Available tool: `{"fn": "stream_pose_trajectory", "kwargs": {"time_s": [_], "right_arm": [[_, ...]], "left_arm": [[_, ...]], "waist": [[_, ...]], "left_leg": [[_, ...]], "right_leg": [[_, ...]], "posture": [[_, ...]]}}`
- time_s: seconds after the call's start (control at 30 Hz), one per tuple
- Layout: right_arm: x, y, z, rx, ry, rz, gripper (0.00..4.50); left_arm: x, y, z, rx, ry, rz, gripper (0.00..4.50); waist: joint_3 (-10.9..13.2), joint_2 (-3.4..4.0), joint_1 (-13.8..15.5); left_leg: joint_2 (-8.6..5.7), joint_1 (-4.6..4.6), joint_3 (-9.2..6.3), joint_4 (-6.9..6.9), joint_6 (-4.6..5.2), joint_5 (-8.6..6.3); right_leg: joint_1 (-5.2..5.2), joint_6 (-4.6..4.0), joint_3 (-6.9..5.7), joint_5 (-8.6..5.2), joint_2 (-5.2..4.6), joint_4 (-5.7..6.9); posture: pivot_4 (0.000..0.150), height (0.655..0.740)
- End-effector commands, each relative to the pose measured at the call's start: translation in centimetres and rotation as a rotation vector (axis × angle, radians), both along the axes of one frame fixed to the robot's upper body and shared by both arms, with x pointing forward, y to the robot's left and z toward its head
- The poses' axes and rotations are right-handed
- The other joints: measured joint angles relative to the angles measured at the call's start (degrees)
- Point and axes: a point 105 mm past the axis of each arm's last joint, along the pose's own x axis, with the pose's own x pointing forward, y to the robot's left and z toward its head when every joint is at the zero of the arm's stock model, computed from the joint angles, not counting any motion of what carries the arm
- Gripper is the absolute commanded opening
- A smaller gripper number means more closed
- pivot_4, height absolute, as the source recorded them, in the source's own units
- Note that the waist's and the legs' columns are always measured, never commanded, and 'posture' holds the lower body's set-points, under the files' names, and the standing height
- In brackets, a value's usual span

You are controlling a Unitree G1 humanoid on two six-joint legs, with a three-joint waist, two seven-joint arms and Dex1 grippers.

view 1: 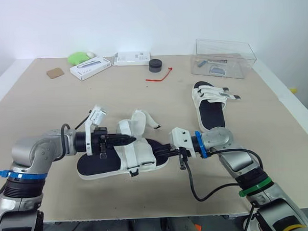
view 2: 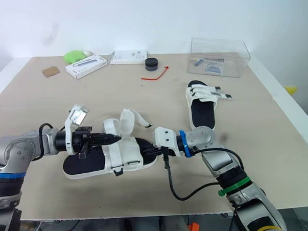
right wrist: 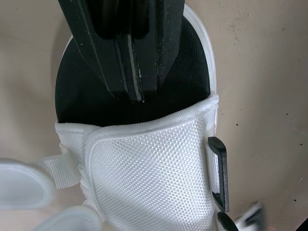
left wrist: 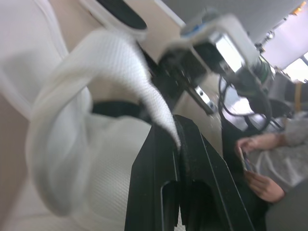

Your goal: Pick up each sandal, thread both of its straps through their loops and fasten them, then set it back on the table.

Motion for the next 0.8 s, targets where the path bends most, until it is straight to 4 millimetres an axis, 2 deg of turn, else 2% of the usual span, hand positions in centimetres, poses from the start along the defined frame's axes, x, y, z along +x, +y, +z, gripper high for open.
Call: {"fn": "stream_pose_trajectory", "kwargs": {"time_s": [0.03,0.33,0.5,0.6,0.67,0.7,0.8], "right_arm": [[0.1,-0.7,-0.7,-0.049,0.002,-0.016,0.00],[0.2,-0.6,-0.7,-0.054,0.003,-0.016,0.00],[0.2,-0.4,-0.7,-0.050,0.004,-0.014,0.00],[0.3,-0.4,-0.7,-0.048,0.003,-0.013,0.00],[0.4,-0.3,-0.7,-0.048,0.003,-0.013,0.00],[0.4,-0.3,-0.7,-0.049,0.003,-0.012,0.00],[0.3,-0.3,-0.7,-0.050,0.004,-0.007,0.00]], "left_arm": [[-1.4,-0.7,0.0,0.012,-0.022,-0.065,0.04],[-3.7,-1.5,-1.9,0.073,0.001,-0.146,0.04],[-3.8,-1.0,-2.3,0.110,0.000,-0.130,0.04],[-3.7,-0.5,-2.2,0.143,-0.015,-0.129,0.84],[-4.0,-0.4,-2.0,0.159,-0.023,-0.149,1.70],[-4.1,-0.3,-1.8,0.169,-0.039,-0.156,2.30],[-4.7,0.3,-0.3,0.199,-0.079,-0.198,3.70]], "waist": [[0.00,0.00,0.00],[0.00,0.00,0.00],[0.00,0.00,0.00],[0.00,0.00,0.00],[0.00,0.00,0.00],[0.00,0.00,0.00],[0.00,0.00,0.00]], "left_leg": [[0.00,0.00,0.00,0.00,0.00,0.00],[0.00,0.01,-0.01,0.00,0.00,0.00],[0.00,0.01,-0.02,0.00,0.00,0.00],[0.02,0.03,-0.03,0.00,0.00,0.01],[0.03,0.03,-0.04,0.00,0.00,0.01],[0.03,0.04,-0.04,0.00,0.00,0.01],[0.03,0.06,-0.03,0.00,-0.01,0.02]], "right_leg": [[0.00,0.00,0.00,0.00,0.00,0.00],[0.01,0.02,0.00,-0.01,0.00,0.00],[0.01,0.03,0.00,-0.04,0.00,0.00],[0.01,0.04,0.00,-0.04,0.03,0.00],[0.01,0.03,0.00,-0.05,0.04,0.00],[0.02,0.02,0.00,-0.05,0.04,0.00],[0.03,0.02,0.00,-0.05,0.03,0.00]], "posture": [[0.150,0.7400],[0.150,0.7400],[0.150,0.7400],[0.150,0.7400],[0.150,0.7400],[0.150,0.7400],[0.150,0.7400]]}}
